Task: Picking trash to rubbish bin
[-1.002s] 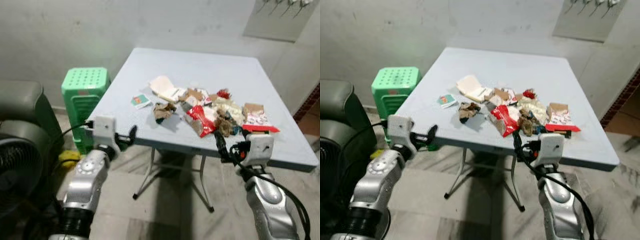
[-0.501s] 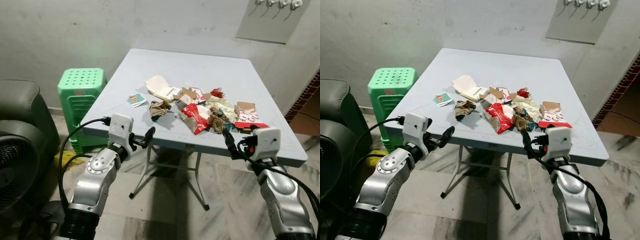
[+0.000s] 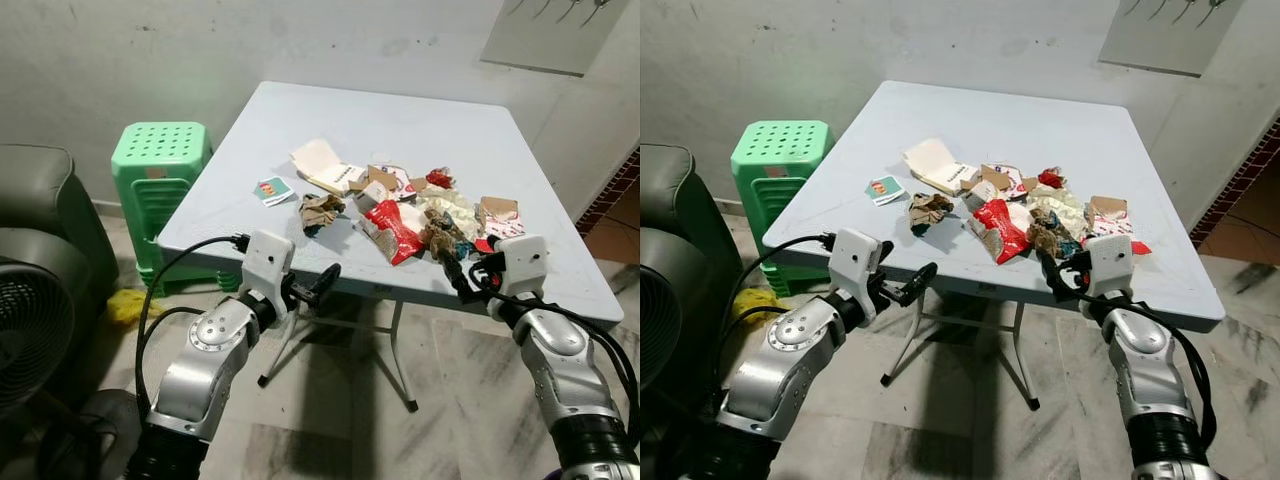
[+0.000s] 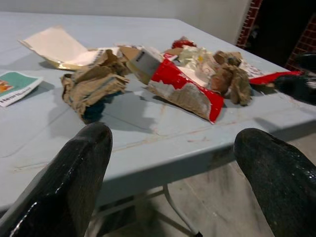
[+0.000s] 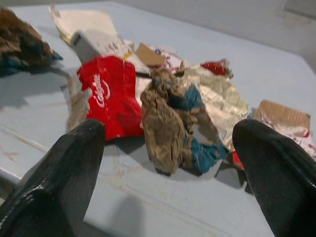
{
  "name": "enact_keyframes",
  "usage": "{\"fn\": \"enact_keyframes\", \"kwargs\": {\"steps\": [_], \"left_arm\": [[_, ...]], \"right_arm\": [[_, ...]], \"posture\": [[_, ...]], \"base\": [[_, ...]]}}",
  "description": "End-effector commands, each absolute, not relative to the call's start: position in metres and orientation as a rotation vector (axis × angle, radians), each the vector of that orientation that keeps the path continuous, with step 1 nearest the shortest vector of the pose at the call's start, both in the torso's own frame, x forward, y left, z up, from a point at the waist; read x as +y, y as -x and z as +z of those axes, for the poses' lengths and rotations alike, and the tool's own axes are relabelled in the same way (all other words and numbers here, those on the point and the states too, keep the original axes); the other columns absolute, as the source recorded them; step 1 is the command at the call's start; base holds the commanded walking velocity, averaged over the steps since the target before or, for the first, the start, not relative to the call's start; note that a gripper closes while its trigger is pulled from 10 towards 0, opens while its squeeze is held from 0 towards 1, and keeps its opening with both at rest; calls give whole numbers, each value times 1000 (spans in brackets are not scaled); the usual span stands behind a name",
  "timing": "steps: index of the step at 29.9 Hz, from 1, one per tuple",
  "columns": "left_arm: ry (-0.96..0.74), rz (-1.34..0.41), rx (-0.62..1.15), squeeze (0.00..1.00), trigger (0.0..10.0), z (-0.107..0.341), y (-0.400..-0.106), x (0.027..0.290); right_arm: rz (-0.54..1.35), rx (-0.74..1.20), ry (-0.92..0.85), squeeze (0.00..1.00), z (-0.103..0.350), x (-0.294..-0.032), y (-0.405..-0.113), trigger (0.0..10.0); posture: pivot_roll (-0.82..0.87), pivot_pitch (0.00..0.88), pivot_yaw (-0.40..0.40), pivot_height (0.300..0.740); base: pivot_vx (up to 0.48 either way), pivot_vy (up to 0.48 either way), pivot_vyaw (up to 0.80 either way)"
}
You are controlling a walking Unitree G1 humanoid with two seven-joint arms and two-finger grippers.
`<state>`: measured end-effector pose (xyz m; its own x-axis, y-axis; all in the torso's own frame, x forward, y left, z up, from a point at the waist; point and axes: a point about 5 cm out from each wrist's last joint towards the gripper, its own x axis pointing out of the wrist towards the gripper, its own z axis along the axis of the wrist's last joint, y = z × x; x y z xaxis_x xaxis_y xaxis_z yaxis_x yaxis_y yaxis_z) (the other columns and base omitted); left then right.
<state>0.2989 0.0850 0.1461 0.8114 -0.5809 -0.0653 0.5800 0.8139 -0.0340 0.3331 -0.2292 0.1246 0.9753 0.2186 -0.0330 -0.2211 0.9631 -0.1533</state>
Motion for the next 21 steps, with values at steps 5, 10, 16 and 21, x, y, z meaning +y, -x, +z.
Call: {"fn": "enact_keyframes", "kwargs": {"steps": [5,10,16,21], "left_arm": [[18,-660,78,0,10000,151,-290,81],[20,-676,80,0,10000,157,-285,81],[16,-710,89,0,10000,163,-274,79],[16,-710,92,0,10000,167,-272,80]], "right_arm": [[192,11,172,0,130,-240,-340,10000],[185,-10,182,0,137,-242,-349,10000],[203,-39,168,0,148,-236,-361,10000],[200,-38,171,0,151,-234,-367,10000]], "posture": [[-10,151,-46,740],[2,182,-41,740],[19,217,-34,740],[29,231,-30,740]], "base": [[0,0,0],[0,0,0],[0,0,0],[0,0,0]]}}
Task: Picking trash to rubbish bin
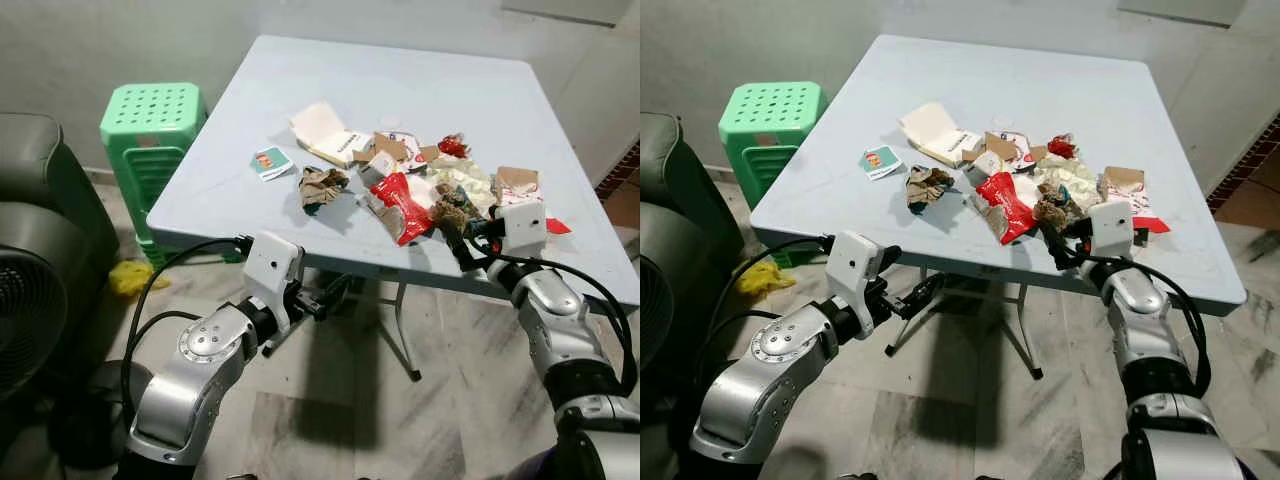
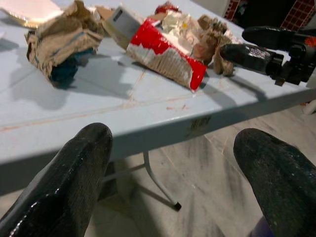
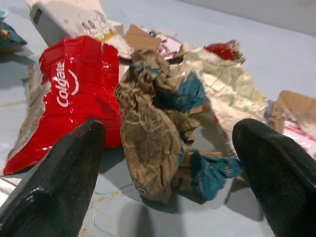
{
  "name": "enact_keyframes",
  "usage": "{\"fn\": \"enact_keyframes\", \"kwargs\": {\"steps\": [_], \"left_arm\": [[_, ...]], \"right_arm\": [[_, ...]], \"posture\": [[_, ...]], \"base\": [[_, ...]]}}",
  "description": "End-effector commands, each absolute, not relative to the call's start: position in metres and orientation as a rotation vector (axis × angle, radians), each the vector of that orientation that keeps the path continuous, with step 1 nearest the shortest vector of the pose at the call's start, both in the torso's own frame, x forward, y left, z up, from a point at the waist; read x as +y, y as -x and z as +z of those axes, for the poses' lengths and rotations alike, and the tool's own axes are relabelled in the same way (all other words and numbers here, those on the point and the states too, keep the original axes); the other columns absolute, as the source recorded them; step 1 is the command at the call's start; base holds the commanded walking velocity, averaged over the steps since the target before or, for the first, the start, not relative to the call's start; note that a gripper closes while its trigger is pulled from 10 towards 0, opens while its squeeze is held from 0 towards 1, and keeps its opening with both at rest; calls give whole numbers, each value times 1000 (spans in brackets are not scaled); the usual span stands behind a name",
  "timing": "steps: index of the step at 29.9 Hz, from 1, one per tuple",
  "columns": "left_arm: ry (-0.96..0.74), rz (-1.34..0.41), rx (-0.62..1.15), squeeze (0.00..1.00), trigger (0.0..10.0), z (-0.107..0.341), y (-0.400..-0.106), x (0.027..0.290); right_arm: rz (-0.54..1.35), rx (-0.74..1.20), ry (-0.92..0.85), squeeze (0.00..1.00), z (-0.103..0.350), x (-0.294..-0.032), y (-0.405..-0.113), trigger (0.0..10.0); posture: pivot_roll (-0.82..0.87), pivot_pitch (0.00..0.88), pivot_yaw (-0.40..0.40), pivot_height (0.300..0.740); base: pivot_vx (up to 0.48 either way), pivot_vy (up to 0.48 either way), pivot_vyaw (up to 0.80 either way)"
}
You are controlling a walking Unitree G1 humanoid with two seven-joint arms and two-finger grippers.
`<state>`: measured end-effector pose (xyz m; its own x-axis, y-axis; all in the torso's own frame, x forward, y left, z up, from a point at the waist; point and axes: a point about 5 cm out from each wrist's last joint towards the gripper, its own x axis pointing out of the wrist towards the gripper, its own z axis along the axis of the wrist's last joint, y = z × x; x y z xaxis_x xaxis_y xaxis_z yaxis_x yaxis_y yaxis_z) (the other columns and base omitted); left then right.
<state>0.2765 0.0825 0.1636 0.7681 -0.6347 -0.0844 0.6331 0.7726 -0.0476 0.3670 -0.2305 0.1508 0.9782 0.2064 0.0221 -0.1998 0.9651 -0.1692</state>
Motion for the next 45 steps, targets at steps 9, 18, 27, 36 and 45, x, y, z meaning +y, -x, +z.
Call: {"fn": "enact_keyframes", "kwargs": {"steps": [9,18,27,36,45], "left_arm": [[24,-711,111,0,10000,169,-266,82],[30,-703,123,0,10000,172,-265,85],[37,-698,133,0,10000,173,-264,85],[49,-695,128,0,10000,175,-266,83],[34,-737,101,0,10000,180,-270,77]], "right_arm": [[174,-40,152,0,156,-234,-374,10000],[155,-47,110,0,157,-236,-376,118],[131,-85,94,0,163,-242,-376,0],[129,-136,96,0,166,-250,-371,0],[163,-225,77,0,170,-254,-361,0]], "posture": [[43,260,-19,740],[50,273,-14,740],[48,282,-13,740],[38,272,-17,740],[25,250,-18,740]], "base": [[0,0,0],[0,0,0],[0,0,0],[0,0,0],[0,0,0]]}}
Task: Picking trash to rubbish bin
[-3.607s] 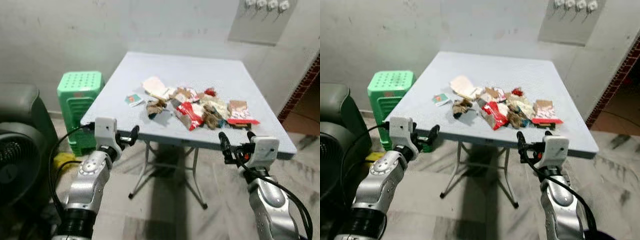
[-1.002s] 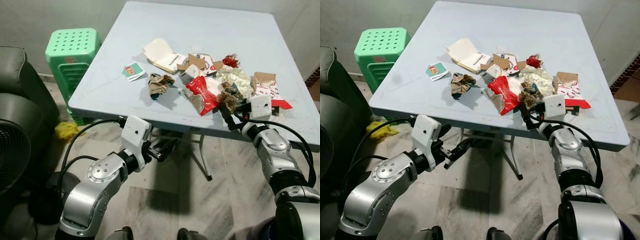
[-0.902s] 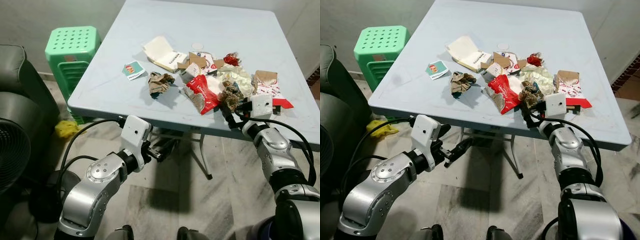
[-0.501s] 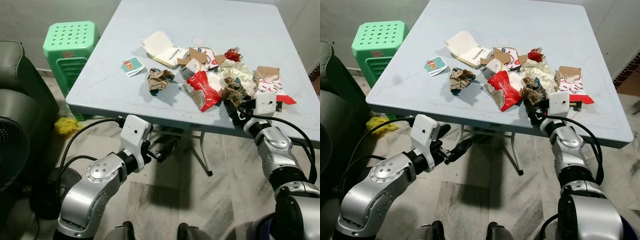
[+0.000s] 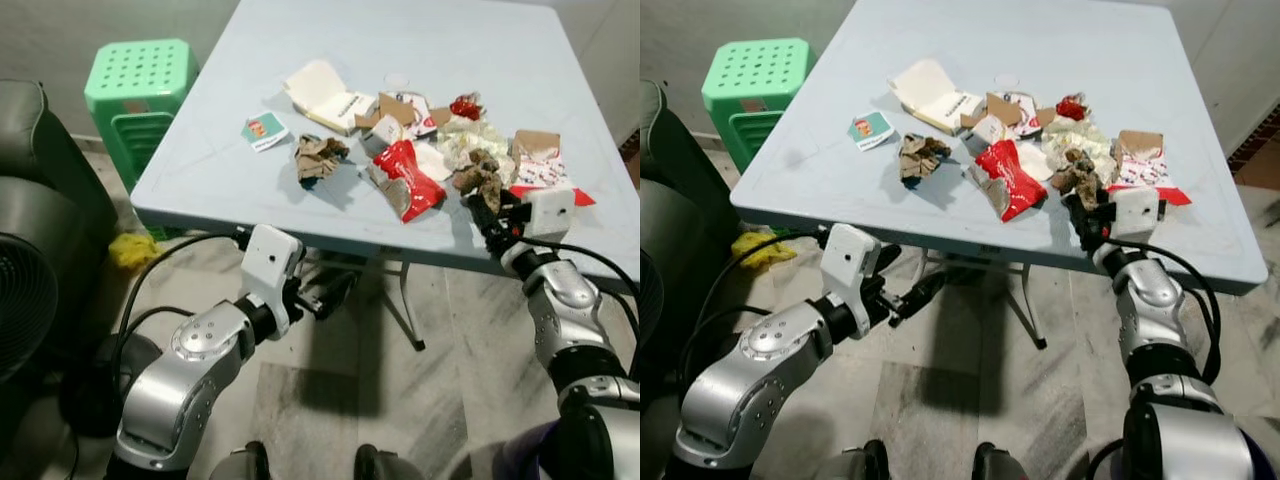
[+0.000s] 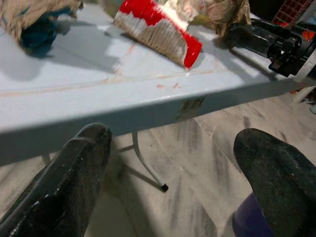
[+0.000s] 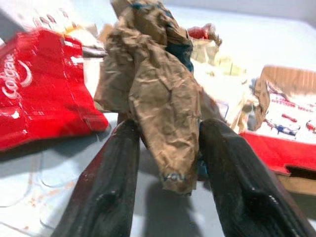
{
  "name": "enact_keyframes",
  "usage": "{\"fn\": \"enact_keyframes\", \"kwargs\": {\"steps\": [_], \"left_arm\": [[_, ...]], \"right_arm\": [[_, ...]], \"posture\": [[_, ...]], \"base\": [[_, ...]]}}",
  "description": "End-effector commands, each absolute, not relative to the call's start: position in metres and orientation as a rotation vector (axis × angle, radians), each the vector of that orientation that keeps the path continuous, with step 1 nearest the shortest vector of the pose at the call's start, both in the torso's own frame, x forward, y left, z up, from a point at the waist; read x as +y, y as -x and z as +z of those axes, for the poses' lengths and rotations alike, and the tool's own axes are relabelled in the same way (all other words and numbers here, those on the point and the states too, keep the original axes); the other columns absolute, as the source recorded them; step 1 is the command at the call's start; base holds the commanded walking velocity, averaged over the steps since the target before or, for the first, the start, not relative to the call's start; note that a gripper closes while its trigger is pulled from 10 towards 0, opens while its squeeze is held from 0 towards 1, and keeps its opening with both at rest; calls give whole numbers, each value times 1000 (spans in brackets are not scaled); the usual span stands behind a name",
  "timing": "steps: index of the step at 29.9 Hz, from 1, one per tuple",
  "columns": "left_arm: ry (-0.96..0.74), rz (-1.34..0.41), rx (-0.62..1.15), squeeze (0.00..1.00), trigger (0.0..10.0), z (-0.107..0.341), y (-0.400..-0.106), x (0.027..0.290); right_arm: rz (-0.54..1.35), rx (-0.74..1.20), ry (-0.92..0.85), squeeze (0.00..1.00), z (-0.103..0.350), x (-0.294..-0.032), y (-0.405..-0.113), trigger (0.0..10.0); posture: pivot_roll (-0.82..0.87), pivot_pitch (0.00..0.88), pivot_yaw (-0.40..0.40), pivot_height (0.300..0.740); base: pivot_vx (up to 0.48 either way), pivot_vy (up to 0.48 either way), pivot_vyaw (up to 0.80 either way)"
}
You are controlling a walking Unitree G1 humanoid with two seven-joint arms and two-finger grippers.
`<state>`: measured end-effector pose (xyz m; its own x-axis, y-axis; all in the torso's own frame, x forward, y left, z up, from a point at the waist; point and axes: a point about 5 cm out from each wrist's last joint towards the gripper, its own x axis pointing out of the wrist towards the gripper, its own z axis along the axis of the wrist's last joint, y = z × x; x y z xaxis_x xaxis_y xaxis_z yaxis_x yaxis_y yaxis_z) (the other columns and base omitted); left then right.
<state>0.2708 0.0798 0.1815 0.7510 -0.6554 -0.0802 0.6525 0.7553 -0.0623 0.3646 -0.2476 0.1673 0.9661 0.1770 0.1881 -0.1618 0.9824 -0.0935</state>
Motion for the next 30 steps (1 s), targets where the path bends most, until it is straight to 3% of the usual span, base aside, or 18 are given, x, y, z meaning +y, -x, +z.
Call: {"fn": "enact_keyframes", "kwargs": {"steps": [1,16,17,30], "left_arm": [[36,-739,97,0,10000,181,-272,77],[41,-760,55,0,10000,183,-287,66],[36,-758,52,0,10000,183,-289,66],[7,-655,23,0,10000,177,-306,76]], "right_arm": [[166,-247,67,0,172,-255,-358,0],[140,-363,19,0,191,-262,-334,196],[121,-337,17,0,188,-263,-333,10000],[-103,-251,19,0,166,-281,-311,10000]], "posture": [[20,239,-17,740],[-23,150,-20,740],[-26,143,-22,740],[-42,103,-15,740]], "base": [[0,0,0],[0,0,0],[0,0,0],[0,0,0]]}}
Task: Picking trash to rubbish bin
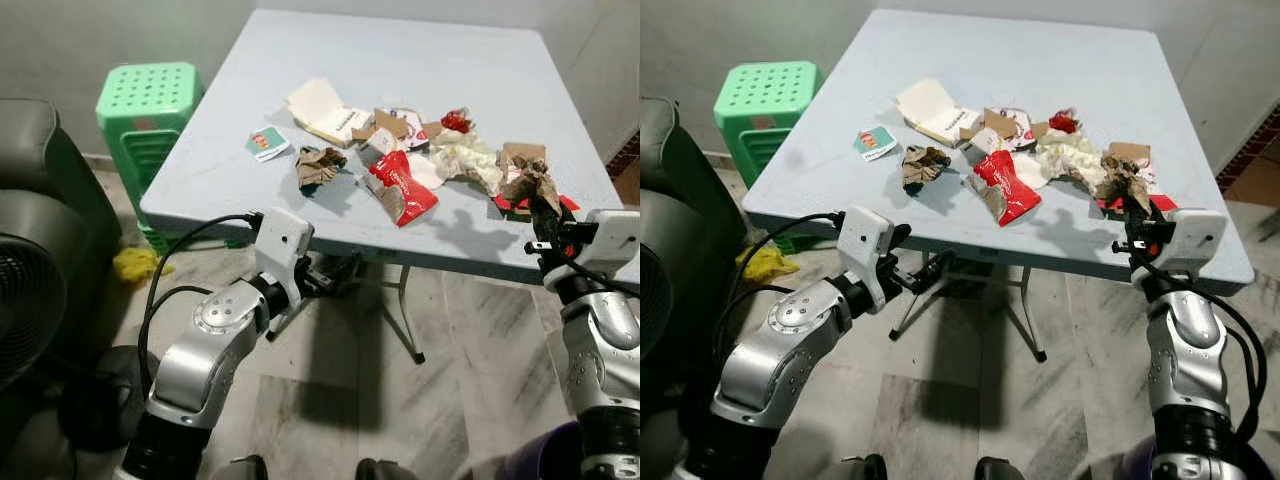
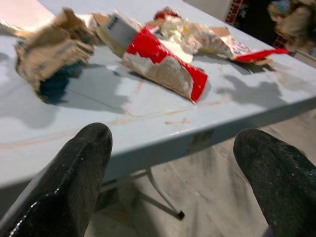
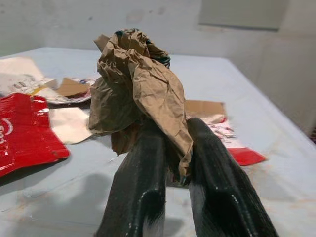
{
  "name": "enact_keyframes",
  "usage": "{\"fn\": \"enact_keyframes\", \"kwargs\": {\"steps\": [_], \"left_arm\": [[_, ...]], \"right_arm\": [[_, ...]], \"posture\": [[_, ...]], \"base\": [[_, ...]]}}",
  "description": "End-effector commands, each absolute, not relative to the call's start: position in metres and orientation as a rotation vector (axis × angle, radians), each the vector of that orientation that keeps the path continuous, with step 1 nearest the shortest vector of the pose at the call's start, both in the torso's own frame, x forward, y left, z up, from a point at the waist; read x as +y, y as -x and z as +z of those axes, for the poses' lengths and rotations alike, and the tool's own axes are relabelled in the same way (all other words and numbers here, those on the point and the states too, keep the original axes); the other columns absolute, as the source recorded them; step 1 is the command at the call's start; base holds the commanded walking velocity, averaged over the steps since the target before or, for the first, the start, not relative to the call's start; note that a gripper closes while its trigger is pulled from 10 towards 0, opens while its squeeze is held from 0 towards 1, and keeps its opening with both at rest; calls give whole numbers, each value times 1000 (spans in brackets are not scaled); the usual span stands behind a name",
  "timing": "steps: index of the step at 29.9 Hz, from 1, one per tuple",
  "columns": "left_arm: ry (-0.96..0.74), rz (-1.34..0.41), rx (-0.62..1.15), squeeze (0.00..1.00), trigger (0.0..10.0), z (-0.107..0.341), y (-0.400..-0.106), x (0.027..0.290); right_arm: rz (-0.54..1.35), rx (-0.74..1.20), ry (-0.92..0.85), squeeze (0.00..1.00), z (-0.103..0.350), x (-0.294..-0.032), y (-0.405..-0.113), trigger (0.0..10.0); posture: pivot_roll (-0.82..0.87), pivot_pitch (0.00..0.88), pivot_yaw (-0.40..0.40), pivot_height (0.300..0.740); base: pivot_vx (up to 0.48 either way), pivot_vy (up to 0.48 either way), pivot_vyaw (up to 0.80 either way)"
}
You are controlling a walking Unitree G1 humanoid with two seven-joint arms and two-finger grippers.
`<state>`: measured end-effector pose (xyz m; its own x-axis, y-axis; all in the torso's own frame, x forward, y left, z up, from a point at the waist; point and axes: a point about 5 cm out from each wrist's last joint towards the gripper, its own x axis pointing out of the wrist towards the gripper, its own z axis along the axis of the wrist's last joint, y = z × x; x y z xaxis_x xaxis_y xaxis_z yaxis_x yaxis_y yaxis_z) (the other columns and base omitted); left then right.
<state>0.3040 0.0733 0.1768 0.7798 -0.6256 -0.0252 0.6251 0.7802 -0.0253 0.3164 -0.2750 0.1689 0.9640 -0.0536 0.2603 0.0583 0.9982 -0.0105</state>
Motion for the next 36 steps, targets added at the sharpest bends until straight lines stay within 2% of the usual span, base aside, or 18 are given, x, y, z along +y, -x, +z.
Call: {"fn": "enact_keyframes", "kwargs": {"steps": [1,17,19,21,23,25,27,28,29,32,36], "left_arm": [[8,-654,18,0,10000,177,-307,76],[17,-686,-1,0,10000,175,-312,66],[16,-693,-11,0,10000,175,-313,65],[20,-687,-20,0,10000,176,-315,65],[20,-684,-25,0,10000,176,-316,65],[36,-664,-31,0,10000,177,-318,67],[36,-664,-31,0,10000,177,-318,67],[47,-633,-39,0,10000,179,-321,70],[47,-633,-39,0,10000,179,-321,70],[33,-539,-82,0,10000,184,-326,83],[29,-497,-89,0,10000,183,-326,92]], "right_arm": [[-148,-246,22,0,164,-285,-308,10000],[-477,-226,59,0,155,-328,-267,10000],[-457,-233,48,0,154,-323,-263,10000],[-352,-271,52,0,160,-303,-264,10000],[-325,-273,55,0,161,-297,-265,10000],[-251,-291,41,0,165,-280,-268,10000],[-251,-291,41,0,165,-280,-268,10000],[-178,-308,31,0,169,-262,-270,10000],[-178,-308,31,0,169,-262,-270,10000],[-7,-350,-12,0,180,-216,-270,10000],[30,-347,-25,0,180,-205,-269,10000]], "posture": [[-42,103,-15,740],[-107,115,19,740],[-116,116,24,740],[-126,120,28,740],[-127,119,28,740],[-132,118,27,740],[-132,118,27,740],[-133,117,24,740],[-133,117,24,740],[-124,101,14,740],[-113,89,4,740]], "base": [[0,0,0],[0,0,0],[0,0,0],[0,0,0],[0,0,0],[0,0,0],[0,0,0],[0,0,0],[0,0,0],[0,0,0],[0,0,0]]}}
